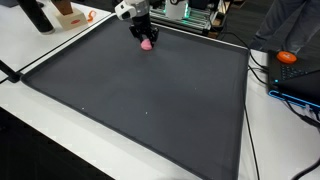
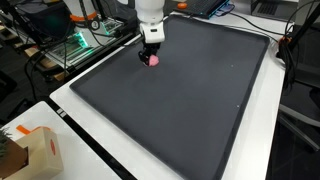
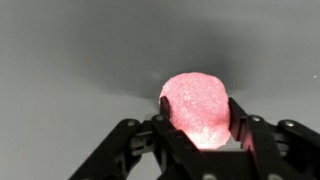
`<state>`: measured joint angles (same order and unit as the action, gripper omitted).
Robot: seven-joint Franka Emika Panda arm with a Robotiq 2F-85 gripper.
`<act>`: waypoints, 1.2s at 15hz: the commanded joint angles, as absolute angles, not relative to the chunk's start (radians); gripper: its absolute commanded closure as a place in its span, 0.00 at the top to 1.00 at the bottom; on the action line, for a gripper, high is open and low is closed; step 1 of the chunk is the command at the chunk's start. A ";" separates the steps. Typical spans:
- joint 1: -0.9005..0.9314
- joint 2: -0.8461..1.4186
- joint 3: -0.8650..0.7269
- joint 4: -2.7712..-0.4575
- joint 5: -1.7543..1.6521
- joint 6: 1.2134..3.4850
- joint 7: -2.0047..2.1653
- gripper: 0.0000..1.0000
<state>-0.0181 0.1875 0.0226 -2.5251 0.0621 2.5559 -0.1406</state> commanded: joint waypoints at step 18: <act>-0.022 0.178 0.031 -2.525 0.081 2.554 -0.156 0.01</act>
